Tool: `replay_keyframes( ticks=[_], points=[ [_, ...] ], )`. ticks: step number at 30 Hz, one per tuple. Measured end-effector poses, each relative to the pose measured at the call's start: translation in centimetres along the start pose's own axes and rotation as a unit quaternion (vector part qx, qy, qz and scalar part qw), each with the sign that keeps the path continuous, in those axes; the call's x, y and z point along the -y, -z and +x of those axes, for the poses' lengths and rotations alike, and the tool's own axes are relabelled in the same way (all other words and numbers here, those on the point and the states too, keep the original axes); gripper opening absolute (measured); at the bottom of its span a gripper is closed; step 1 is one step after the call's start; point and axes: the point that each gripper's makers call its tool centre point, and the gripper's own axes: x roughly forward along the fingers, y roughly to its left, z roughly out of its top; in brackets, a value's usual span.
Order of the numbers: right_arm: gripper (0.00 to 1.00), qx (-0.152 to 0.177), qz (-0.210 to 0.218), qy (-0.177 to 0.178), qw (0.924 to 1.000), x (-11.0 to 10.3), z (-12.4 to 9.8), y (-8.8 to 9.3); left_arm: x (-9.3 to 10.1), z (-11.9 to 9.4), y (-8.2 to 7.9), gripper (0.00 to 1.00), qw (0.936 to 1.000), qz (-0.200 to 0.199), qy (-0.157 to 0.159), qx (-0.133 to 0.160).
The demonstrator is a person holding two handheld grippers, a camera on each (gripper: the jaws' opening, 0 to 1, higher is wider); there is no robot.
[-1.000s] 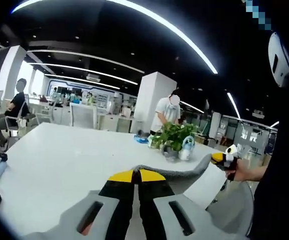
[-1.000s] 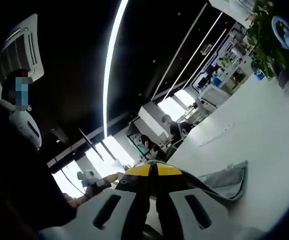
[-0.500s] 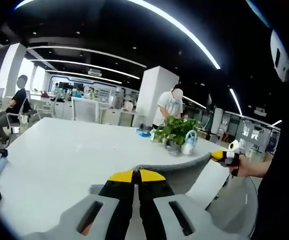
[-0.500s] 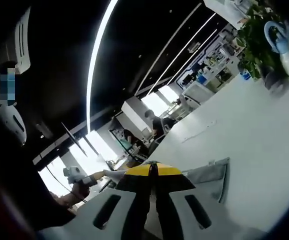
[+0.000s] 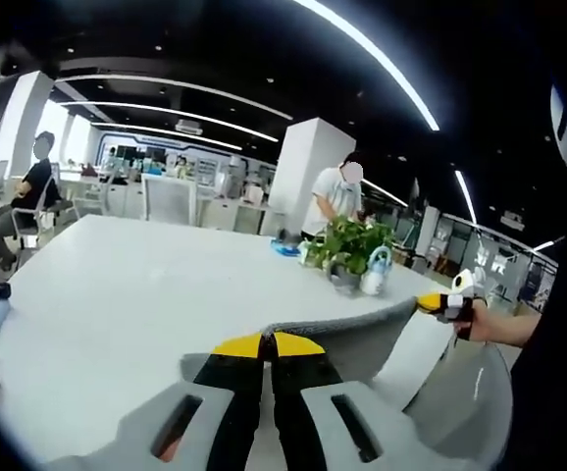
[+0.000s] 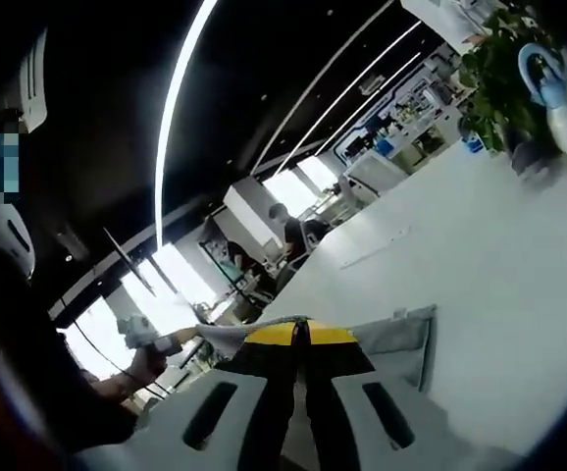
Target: Fold the towel on the table until its edges align and the towel forms a compact rectangular stack.
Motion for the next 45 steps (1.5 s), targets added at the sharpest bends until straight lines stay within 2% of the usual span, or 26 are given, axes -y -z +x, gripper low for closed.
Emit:
replay_keyframes(
  ticks=[13, 22, 32, 36, 45],
  points=[
    [0.00, -0.045, -0.024, 0.033, 0.9982, 1.9, 2.3, -0.5, -1.6, 1.7, 1.1, 0.02, 0.9990, 0.005, 0.014, -0.043],
    [0.00, -0.074, -0.017, 0.055, 0.9956, 4.7, 4.4, -0.9, -3.5, 3.9, 2.1, 0.02, 0.9960, 0.017, 0.026, -0.084],
    [0.00, -0.129, 0.001, 0.088, 0.9877, 8.9, 6.6, 0.2, -5.8, 6.6, 4.8, 0.02, 0.9907, 0.019, 0.029, -0.131],
    [0.00, -0.161, -0.004, 0.105, 0.9814, 10.5, 7.2, 1.2, -6.6, 7.8, 6.0, 0.02, 0.9877, 0.018, 0.029, -0.152],
    [0.00, -0.187, 0.006, 0.134, 0.9732, 13.8, 9.2, 2.1, -8.3, 10.5, 7.3, 0.02, 0.9836, 0.017, 0.029, -0.177]
  ],
)
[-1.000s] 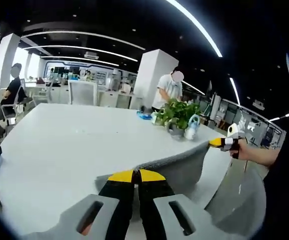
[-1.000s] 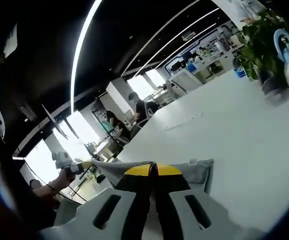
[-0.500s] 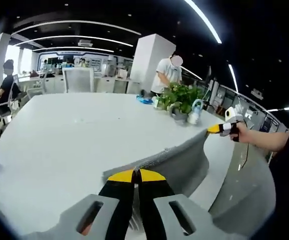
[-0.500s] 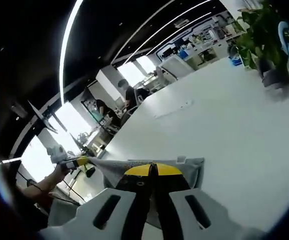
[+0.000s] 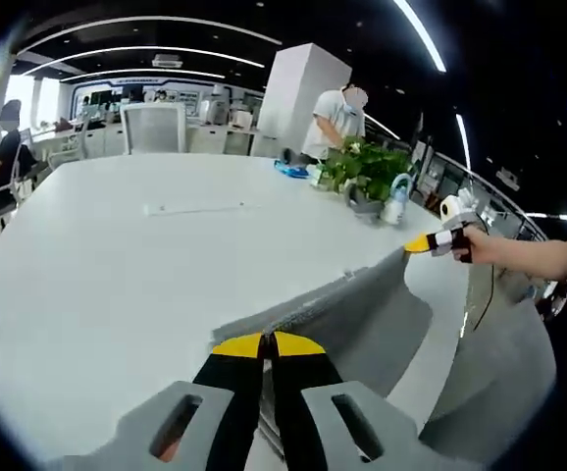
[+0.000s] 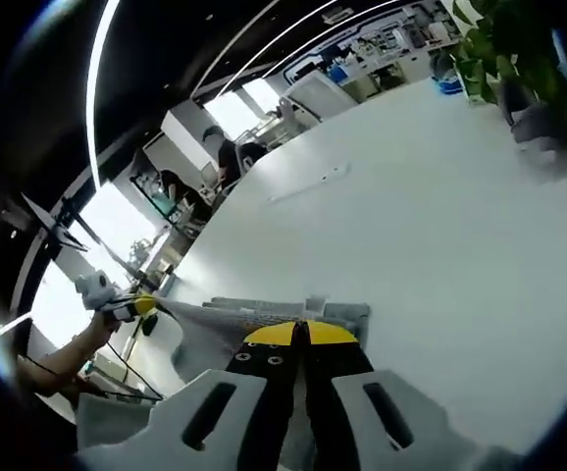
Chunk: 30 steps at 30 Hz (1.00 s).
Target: Fold the towel on the table until its edges align and the towel forms a compact rectangular stack.
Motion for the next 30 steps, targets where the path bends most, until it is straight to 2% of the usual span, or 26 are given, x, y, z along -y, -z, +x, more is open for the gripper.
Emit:
replay_keyframes(
  ticks=[6, 13, 18, 26, 30],
  points=[
    [0.00, -0.009, -0.012, 0.020, 0.9997, 1.2, 2.1, 0.2, -1.7, 2.1, 1.3, 0.02, 0.9994, 0.000, -0.011, -0.033],
    [0.00, -0.025, -0.017, 0.045, 0.9985, 2.9, 3.5, 1.4, -3.2, 4.5, 2.4, 0.02, 0.9987, -0.015, -0.015, -0.046],
    [0.00, -0.034, -0.025, 0.069, 0.9968, 3.7, 4.4, 2.0, -3.7, 5.7, 3.1, 0.03, 0.9979, -0.001, -0.017, -0.062],
    [0.00, -0.038, -0.106, 0.109, 0.9876, 4.0, 5.2, 2.2, -4.3, 6.8, 3.8, 0.03, 0.9976, 0.001, -0.020, -0.067],
    [0.00, -0.045, -0.167, 0.130, 0.9763, 4.4, 5.6, 2.6, -4.3, 7.1, 3.9, 0.03, 0.9967, 0.028, -0.030, -0.070]
  ],
)
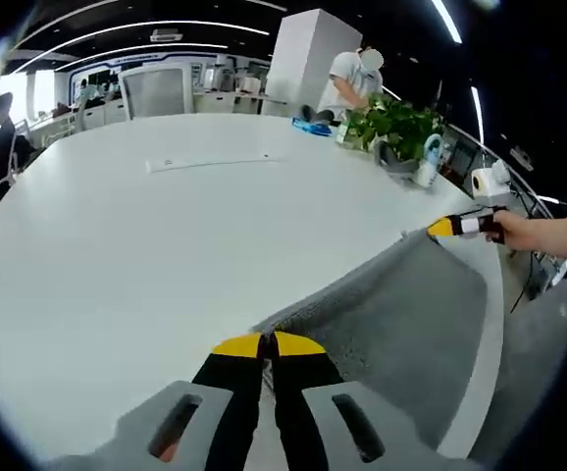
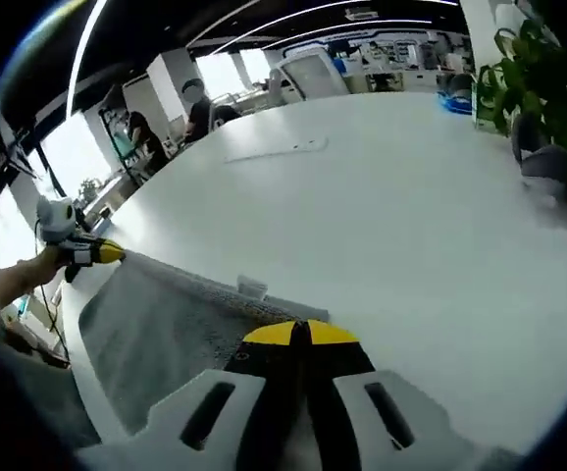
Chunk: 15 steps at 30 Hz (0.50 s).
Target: Fold the towel on the table until its edges align and the towel forms a compact rectangular stack.
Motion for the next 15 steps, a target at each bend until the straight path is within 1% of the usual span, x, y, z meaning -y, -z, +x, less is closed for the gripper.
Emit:
replay_keyframes(
  ticks=[1, 2, 3, 4, 6, 8, 9, 10, 12, 15],
  points=[
    [0.00, 0.001, -0.013, 0.001, 0.9999, -0.18, 0.16, 0.03, 0.01, 0.08, 0.04, 0.03, 1.0000, 0.009, -0.004, 0.000],
    [0.00, 0.002, -0.032, 0.002, 0.9995, -0.35, 0.26, -0.09, -0.01, 0.21, 0.17, 0.03, 0.9995, 0.029, -0.010, -0.003],
    [0.01, 0.001, -0.041, 0.006, 0.9991, -0.29, 0.26, -0.10, -0.03, 0.31, 0.23, 0.05, 0.9987, 0.048, -0.013, -0.006],
    [0.01, -0.001, -0.053, 0.008, 0.9985, -0.41, 0.37, -0.11, -0.22, 0.40, 0.39, 0.07, 0.9967, 0.077, -0.024, -0.014],
    [0.03, -0.004, -0.079, 0.004, 0.9969, -0.70, 0.57, 0.00, -0.09, 0.66, 0.40, 0.09, 0.9932, 0.111, -0.028, -0.019],
    [0.08, -0.019, -0.120, 0.005, 0.9926, -0.90, 0.79, 0.45, 0.13, 0.69, 0.32, 0.09, 0.9930, 0.113, -0.028, -0.019],
    [0.10, -0.019, -0.153, 0.018, 0.9879, -0.65, 0.90, 0.41, 0.13, 0.71, 0.31, 0.09, 0.9926, 0.117, -0.028, -0.019],
    [0.10, -0.014, -0.164, 0.014, 0.9863, -0.91, 0.98, 0.30, 0.03, 0.68, 0.32, 0.09, 0.9930, 0.113, -0.028, -0.018],
    [0.10, -0.015, -0.157, 0.016, 0.9873, -1.08, 0.85, 0.42, -0.03, 0.62, 0.38, 0.10, 0.9934, 0.110, -0.029, -0.016],
    [0.10, -0.013, -0.158, 0.016, 0.9872, -0.88, 0.76, 0.36, -0.21, 0.36, 0.37, 0.12, 0.9929, 0.111, -0.043, -0.007]
  ],
)
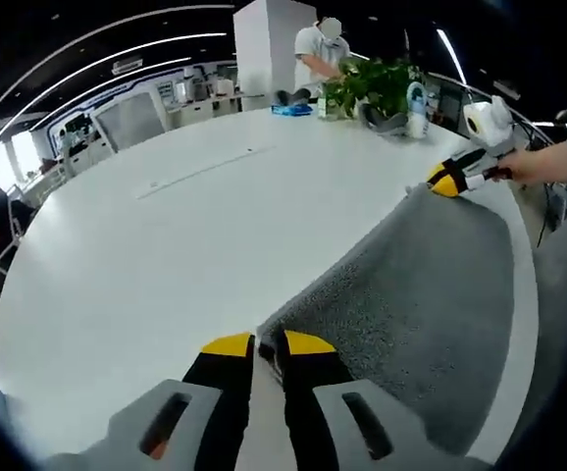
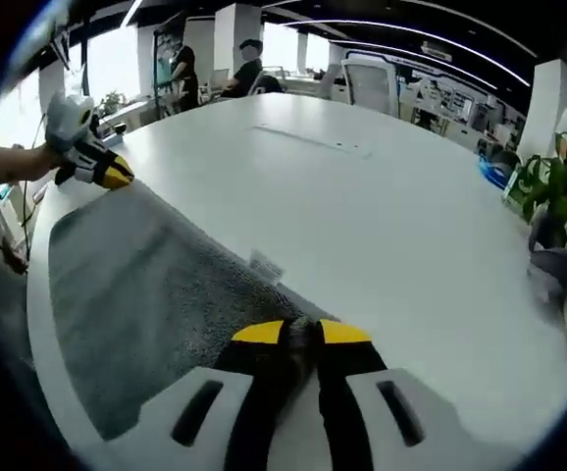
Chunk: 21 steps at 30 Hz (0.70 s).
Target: Fold the towel on the table until its edges align and the towel forms a compact rectangular stack.
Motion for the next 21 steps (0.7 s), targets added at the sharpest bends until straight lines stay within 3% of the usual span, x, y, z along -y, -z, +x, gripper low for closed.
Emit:
replay_keyframes(
  ticks=[3, 4, 6, 8, 10, 16, 17, 19, 21],
  points=[
    [0.10, -0.008, 0.006, -0.006, 0.9999, 0.1, 0.0, -0.1, 0.0, -0.7, -0.8, 0.12, 0.9983, -0.052, -0.012, 0.023],
    [0.11, -0.010, 0.013, -0.007, 0.9998, 0.2, 0.0, -0.1, -0.1, -1.2, -1.7, 0.12, 0.9960, -0.075, -0.015, 0.046],
    [0.13, 0.012, 0.032, -0.016, 0.9993, 0.0, -0.1, -0.8, -0.2, -2.0, -2.7, 0.12, 0.9933, -0.093, -0.020, 0.065],
    [0.25, 0.031, 0.053, -0.019, 0.9980, 0.0, -0.3, -1.4, 0.2, -3.1, -4.4, 0.12, 0.9890, -0.113, -0.022, 0.093],
    [0.31, 0.041, 0.042, -0.020, 0.9981, 0.0, -0.8, -1.9, 1.6, -3.9, -6.0, 0.13, 0.9850, -0.126, -0.008, 0.117],
    [0.05, 0.077, -0.014, -0.024, 0.9967, -0.3, -2.0, -4.0, 7.8, -4.8, -8.7, 0.12, 0.9899, -0.051, 0.027, 0.130],
    [0.00, 0.090, -0.045, -0.036, 0.9942, -0.7, -2.2, -4.7, 9.5, -4.7, -9.1, 0.11, 0.9894, -0.039, 0.041, 0.134],
    [0.00, 0.106, -0.084, -0.039, 0.9900, -1.1, -2.7, -5.9, 12.5, -4.8, -9.3, 0.09, 0.9893, -0.023, 0.075, 0.123],
    [0.00, 0.112, -0.088, -0.043, 0.9888, -1.3, -2.9, -6.5, 15.1, -4.9, -9.4, 0.02, 0.9885, -0.016, 0.096, 0.115]
  ],
)
